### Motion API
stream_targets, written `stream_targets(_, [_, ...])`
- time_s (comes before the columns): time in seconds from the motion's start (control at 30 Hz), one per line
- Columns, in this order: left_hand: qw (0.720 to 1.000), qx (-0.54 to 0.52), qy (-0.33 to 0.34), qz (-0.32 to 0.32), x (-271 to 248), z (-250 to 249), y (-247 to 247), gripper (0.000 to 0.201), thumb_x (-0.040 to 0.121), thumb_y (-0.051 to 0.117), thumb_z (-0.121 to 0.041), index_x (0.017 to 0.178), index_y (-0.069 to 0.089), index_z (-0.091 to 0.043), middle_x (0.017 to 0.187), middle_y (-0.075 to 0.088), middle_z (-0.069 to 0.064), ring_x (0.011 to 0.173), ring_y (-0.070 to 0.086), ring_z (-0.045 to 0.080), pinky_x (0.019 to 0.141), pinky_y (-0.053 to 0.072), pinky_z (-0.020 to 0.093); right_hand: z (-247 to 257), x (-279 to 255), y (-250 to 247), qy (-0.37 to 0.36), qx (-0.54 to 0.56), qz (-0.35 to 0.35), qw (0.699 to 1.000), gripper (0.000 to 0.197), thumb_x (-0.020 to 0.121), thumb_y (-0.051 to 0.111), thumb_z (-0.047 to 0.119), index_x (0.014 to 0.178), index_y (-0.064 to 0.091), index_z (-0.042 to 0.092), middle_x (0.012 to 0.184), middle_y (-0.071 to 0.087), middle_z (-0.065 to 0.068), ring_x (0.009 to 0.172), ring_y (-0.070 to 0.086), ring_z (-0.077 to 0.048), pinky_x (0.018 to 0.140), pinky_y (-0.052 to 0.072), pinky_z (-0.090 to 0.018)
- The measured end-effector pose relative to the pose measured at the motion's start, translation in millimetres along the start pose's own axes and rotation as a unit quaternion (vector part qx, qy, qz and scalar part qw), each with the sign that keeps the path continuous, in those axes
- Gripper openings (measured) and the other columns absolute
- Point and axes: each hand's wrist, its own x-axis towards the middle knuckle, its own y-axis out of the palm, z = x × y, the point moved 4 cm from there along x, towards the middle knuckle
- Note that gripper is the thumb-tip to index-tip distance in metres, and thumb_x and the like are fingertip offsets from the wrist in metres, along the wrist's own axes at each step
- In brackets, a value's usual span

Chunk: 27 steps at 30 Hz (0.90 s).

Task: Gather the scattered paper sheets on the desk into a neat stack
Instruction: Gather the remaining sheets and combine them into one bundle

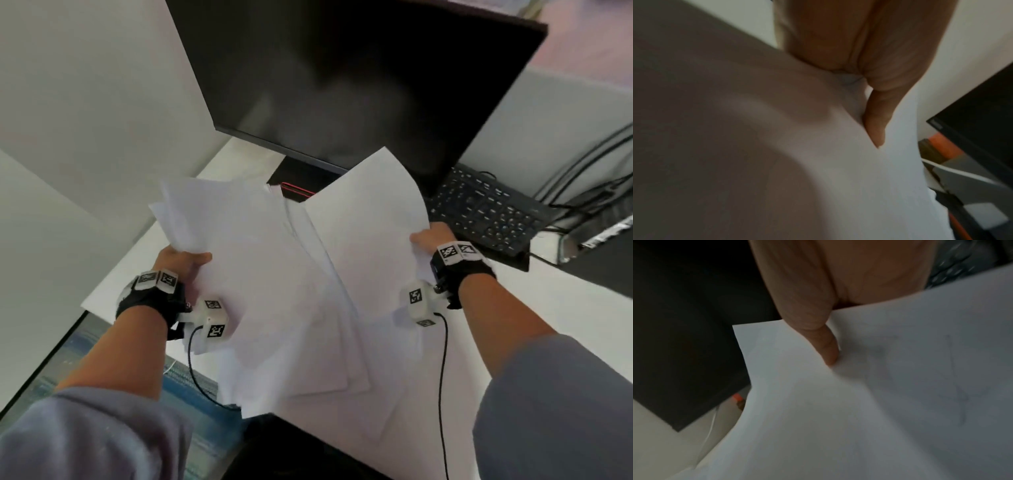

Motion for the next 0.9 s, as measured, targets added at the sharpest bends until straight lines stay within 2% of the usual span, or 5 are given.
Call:
stream_targets(0.1, [0.998,0.069,-0.005,0.002,5.4,-8.6,9.4,0.044,0.073,0.077,-0.005,0.114,0.061,-0.006,0.104,0.063,0.01,0.089,0.059,0.027,0.082,0.044,0.033,14.9,16.3,24.4,0.035,-0.04,-0.014,0.998,0.042,0.09,0.053,0.013,0.13,0.051,0.001,0.134,0.052,-0.019,0.124,0.049,-0.033,0.097,0.041,-0.034])
stream_targets(0.3, [0.994,0.107,-0.002,-0.001,24.6,5.1,13.9,0.045,0.08,0.07,-0.003,0.123,0.056,0.002,0.122,0.062,0.019,0.093,0.057,0.027,0.081,0.04,0.029,20.3,31.8,44.3,0.14,-0.084,0.017,0.986,0.088,0.077,0.073,0.035,0.146,0.025,0.008,0.151,0.023,-0.015,0.133,0.038,-0.038,0.106,0.036,-0.045])
stream_targets(0.47, [0.995,0.097,-0.001,0.01,25.0,7.0,13.0,0.047,0.08,0.071,-0.003,0.124,0.056,0.003,0.119,0.062,0.016,0.104,0.06,0.032,0.082,0.041,0.031,22.9,32.6,44.7,0.118,-0.064,0.058,0.989,0.079,0.077,0.074,0.028,0.141,0.033,0.006,0.142,0.043,-0.017,0.126,0.047,-0.036,0.103,0.041,-0.044])
stream_targets(0.67, [0.996,0.08,0.026,0.026,21.8,1.9,20.8,0.042,0.081,0.067,0.003,0.121,0.057,0.004,0.118,0.061,0.02,0.095,0.055,0.022,0.08,0.04,0.03,56.0,7.0,33.0,-0.061,-0.139,-0.077,0.985,0.026,0.083,0.057,0.008,0.108,0.064,0.009,0.112,0.063,-0.019,0.104,0.06,-0.036,0.078,0.045,-0.032])
stream_targets(0.9, [0.995,0.066,0.047,0.063,21.9,-18.2,13.7,0.045,0.081,0.068,-0.001,0.124,0.056,-0.001,0.113,0.062,0.011,0.099,0.058,0.029,0.084,0.042,0.033,110.1,-52.7,-12.0,-0.245,-0.254,-0.302,0.886,0.021,0.082,0.05,-0.003,0.102,0.055,0.002,0.105,0.057,-0.018,0.091,0.06,-0.039,0.068,0.043,-0.039])
